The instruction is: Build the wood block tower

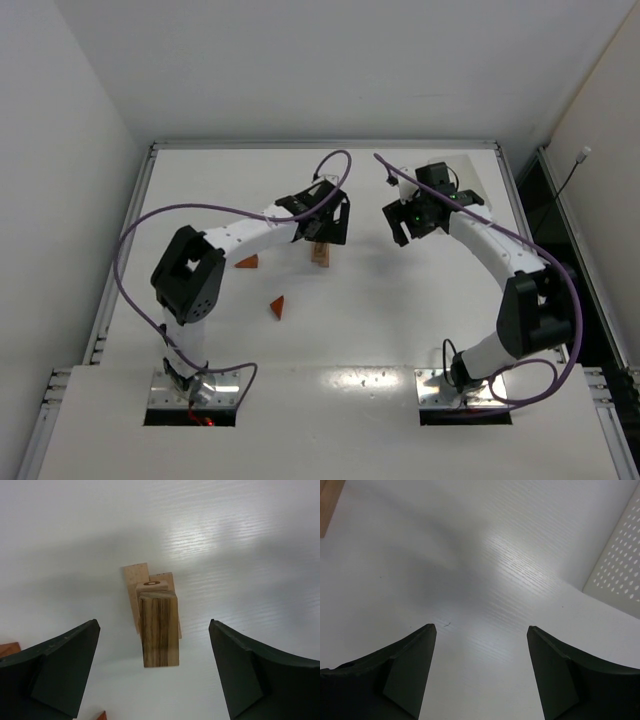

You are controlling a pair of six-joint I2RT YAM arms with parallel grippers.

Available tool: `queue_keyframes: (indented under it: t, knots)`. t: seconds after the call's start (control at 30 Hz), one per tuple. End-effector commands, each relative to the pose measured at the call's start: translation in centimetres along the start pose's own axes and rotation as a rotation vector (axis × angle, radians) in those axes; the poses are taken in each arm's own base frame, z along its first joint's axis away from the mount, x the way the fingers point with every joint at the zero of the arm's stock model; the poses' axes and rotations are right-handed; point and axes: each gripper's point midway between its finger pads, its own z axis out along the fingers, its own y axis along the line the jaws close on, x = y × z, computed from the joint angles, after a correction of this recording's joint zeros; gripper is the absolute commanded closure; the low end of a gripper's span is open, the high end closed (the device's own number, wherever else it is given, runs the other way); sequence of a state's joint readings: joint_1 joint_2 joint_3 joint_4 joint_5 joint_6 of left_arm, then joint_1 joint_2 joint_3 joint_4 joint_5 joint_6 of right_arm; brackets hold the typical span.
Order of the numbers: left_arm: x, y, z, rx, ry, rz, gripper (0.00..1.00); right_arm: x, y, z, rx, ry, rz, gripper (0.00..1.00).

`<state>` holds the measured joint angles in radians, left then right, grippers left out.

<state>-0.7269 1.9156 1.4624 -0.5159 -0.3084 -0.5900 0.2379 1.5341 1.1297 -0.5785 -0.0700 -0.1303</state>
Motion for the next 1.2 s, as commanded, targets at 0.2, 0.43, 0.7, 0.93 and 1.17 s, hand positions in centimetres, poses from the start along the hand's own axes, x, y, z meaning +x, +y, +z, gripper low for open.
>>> queue_keyframes:
  t: [0.2,0.43,0.7,0.93,1.17]
  knots:
    - [-9.9,4.9,-12.2,0.001,-0.368,-0.038,0.0,-1.5,-2.1,0.8,0.151,-0.008,0.213,0.23]
    - [-9.7,17.4,-12.6,-0.272,-0.365,-0.159,0.0,-4.2,-0.3,4.0,0.142,0.0,0.307,0.12]
    - [-7.8,22.1,-12.5,-0.325,-0.338,-0.232,0.0,-5.4,3.6,7.7,0.076,0.046,0.243,0.12]
    - [-7.3,22.6,-11.4,-0.309,-0.31,-0.254,0.0,-6.8,6.5,8.7,-0.005,0.038,0.206,0.12]
    - [-7.4,22.4,-10.8,-0.303,-0.297,-0.25,0.0,-7.5,8.9,9.1,-0.103,0.031,0.19,0.12]
